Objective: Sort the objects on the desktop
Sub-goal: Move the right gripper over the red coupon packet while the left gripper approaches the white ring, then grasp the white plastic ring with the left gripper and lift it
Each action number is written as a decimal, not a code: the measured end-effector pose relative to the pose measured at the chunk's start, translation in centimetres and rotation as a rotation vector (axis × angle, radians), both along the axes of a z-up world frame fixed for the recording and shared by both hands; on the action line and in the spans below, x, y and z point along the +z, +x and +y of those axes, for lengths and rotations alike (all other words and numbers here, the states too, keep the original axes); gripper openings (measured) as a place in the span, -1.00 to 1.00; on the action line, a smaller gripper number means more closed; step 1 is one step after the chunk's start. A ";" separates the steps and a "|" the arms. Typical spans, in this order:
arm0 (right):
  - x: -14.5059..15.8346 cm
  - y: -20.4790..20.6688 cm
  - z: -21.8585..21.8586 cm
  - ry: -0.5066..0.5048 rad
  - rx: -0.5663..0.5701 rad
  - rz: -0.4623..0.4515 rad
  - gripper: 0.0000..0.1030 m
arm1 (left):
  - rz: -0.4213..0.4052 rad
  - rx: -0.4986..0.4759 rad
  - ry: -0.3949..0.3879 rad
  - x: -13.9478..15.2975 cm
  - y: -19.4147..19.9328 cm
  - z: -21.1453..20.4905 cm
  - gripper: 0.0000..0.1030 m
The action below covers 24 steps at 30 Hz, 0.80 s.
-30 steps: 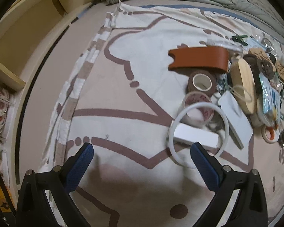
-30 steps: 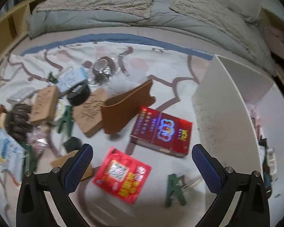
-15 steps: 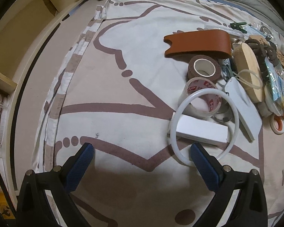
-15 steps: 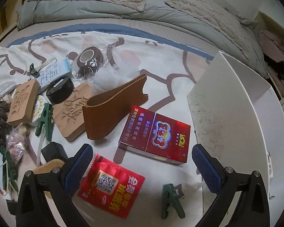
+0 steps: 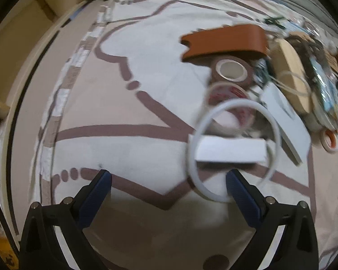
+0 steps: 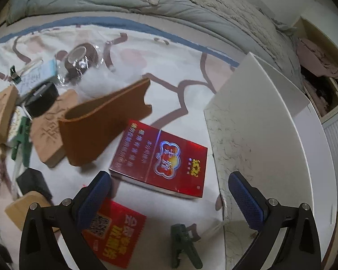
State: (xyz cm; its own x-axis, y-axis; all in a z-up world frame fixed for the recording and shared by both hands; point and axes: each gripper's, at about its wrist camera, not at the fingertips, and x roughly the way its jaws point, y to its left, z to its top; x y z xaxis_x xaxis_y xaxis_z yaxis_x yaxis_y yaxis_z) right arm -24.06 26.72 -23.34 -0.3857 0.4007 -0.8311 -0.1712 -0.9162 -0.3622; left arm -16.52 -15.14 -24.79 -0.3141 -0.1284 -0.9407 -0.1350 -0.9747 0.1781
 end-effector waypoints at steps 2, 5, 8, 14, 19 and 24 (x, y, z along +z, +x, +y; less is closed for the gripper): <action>-0.5 0.1 0.1 0.008 0.007 -0.017 1.00 | -0.012 -0.040 0.007 0.0 0.5 0.4 0.99; -1.1 0.1 -0.2 0.037 0.030 -0.035 1.00 | -0.038 -0.111 0.034 0.1 1.6 1.1 0.99; -1.3 0.3 -0.5 0.041 0.054 -0.047 1.00 | -0.055 -0.178 0.053 -0.1 2.7 2.0 0.99; -1.6 1.1 -1.1 0.025 0.125 -0.063 1.00 | -0.108 -0.288 0.107 0.1 4.8 3.0 0.99; -1.6 2.5 -0.9 -0.002 0.155 -0.076 1.00 | -0.117 -0.349 0.103 0.1 6.6 3.7 0.99; -1.6 4.2 -1.0 -0.006 0.195 -0.101 1.00 | -0.131 -0.351 0.118 0.3 7.7 3.9 1.00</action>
